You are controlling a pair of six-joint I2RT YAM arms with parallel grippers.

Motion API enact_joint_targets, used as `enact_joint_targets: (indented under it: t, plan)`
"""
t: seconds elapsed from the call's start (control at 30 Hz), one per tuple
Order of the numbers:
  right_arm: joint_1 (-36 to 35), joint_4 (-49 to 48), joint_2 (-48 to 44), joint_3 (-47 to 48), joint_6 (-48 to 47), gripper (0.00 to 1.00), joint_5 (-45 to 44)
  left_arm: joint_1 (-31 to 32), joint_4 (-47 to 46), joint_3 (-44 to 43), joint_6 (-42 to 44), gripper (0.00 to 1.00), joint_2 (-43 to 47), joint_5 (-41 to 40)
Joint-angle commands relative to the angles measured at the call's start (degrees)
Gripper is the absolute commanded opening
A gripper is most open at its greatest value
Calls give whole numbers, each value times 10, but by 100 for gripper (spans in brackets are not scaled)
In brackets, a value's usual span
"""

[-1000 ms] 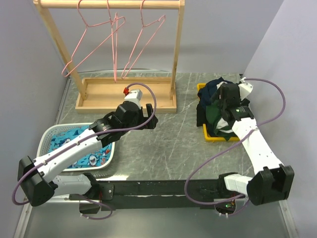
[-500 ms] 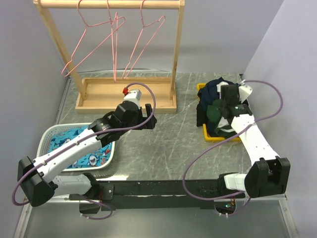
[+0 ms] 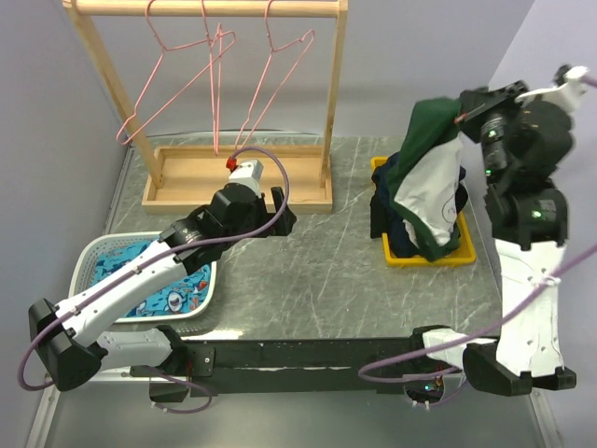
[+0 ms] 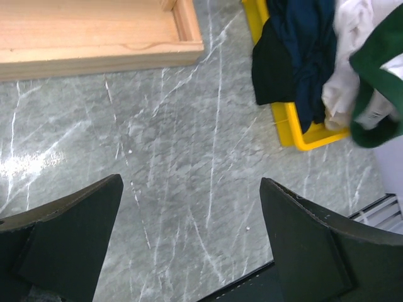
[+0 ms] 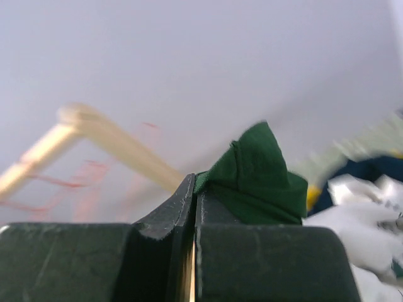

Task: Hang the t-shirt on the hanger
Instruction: Pick up the T-shirt and place it in the bin, then place the T-shirt at the center of the board.

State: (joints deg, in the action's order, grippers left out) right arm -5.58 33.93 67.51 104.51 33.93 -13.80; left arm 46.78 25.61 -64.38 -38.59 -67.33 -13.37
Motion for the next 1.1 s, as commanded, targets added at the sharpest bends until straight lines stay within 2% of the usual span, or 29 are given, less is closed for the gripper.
enact_joint_targets:
  t: [0.0, 0.13, 0.23, 0.33, 0.43, 0.53, 0.63, 0.73, 0.77, 0.8, 0.83, 0.87, 0.9, 0.93, 0.97, 1.0, 1.03, 1.07]
  plan:
    - [0, -25, 26, 121, 10, 0, 132, -3, -1, -43, 8, 96, 18, 0]
    - [-17, -37, 71, 208, 43, 0, 202, -2, -4, -53, 13, 96, 24, 5]
    - [-90, -44, 102, 239, 40, 0, 199, -3, -4, -51, 17, 96, 36, 4]
    - [-194, -22, 146, 268, 20, 0, 180, -2, 0, -44, 16, 96, 54, -9]
    - [-244, -46, 162, 215, 22, 0, 183, -2, 15, -32, 9, 96, 72, -26]
    - [-247, -64, 194, 138, 25, 0, 219, -3, 19, -3, 2, 99, 90, -41]
    - [-240, -31, 269, 140, 10, 1, 274, -2, 16, 33, -9, 95, 94, -43]
    - [-237, 41, 328, 152, -28, 32, 241, -2, -8, 71, -18, 86, 80, -29]
    - [-238, 53, 330, 140, -48, 46, 223, -2, -16, 81, -22, 80, 73, -28]
    - [-239, 56, 324, 117, -58, 53, 168, -3, -24, 90, -25, 74, 65, -25]
    - [-240, 40, 287, 37, -62, 60, 144, -3, -31, 105, -30, 69, 47, -18]
    - [-250, 18, 257, -20, -76, 74, 124, -3, -46, 112, -34, 62, 36, -16]
    - [-256, -10, 221, -80, -79, 82, 107, -2, -53, 119, -38, 60, 26, -11]
    - [-266, -59, 148, -194, -82, 88, 70, -2, -62, 134, -40, 58, 5, -3]
    - [-288, -81, 112, -250, -81, 92, 50, -2, -72, 141, -40, 55, -5, 7]
    - [-301, -97, 77, -304, -74, 92, 30, -1, -98, 151, -39, 56, -16, 16]
    - [-311, -125, 14, -402, -66, 92, -8, -1, -112, 167, -40, 57, -36, 23]
    - [-325, -136, -15, -448, -42, 91, -18, -1, -125, 174, -40, 62, -45, 41]
